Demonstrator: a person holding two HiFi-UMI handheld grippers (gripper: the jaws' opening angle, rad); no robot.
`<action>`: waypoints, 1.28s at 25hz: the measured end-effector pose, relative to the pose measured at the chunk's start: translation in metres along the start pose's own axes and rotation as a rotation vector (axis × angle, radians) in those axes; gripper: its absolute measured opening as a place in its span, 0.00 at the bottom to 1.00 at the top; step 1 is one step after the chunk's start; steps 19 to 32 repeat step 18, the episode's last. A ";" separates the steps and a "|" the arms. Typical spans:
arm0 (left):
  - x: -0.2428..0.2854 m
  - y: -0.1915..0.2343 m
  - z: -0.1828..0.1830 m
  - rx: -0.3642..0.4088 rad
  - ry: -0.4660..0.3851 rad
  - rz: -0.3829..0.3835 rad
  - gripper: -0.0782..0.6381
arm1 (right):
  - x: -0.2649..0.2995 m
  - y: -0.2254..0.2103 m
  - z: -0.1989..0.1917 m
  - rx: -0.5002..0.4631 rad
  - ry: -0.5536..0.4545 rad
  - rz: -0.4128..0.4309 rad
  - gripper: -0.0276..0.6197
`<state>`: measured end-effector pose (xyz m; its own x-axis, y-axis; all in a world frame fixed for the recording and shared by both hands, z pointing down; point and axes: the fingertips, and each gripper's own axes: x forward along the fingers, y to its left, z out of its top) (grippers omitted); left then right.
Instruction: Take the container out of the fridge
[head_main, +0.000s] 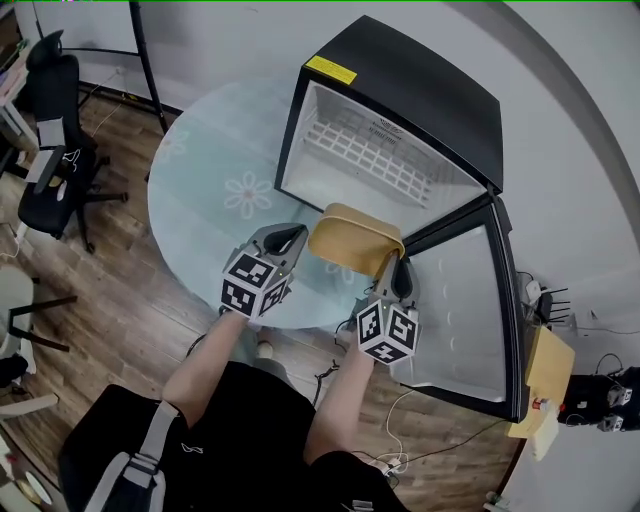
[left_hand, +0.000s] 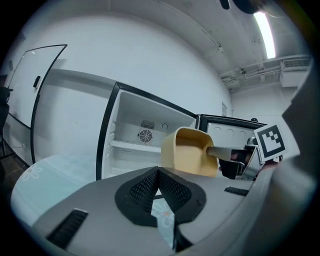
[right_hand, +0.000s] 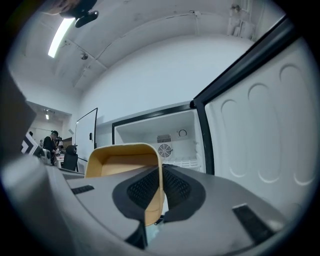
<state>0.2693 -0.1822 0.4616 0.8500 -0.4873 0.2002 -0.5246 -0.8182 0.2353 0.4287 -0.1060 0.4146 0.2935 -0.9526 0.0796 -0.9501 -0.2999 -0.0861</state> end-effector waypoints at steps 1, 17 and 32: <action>-0.001 -0.001 0.002 0.002 -0.006 0.002 0.11 | -0.001 0.000 -0.002 0.001 0.003 0.004 0.07; 0.003 -0.018 0.003 0.011 -0.015 -0.015 0.11 | -0.015 -0.005 -0.005 0.022 0.008 0.022 0.07; 0.004 -0.018 0.002 0.010 -0.013 -0.015 0.11 | -0.014 -0.006 -0.007 0.023 0.010 0.024 0.07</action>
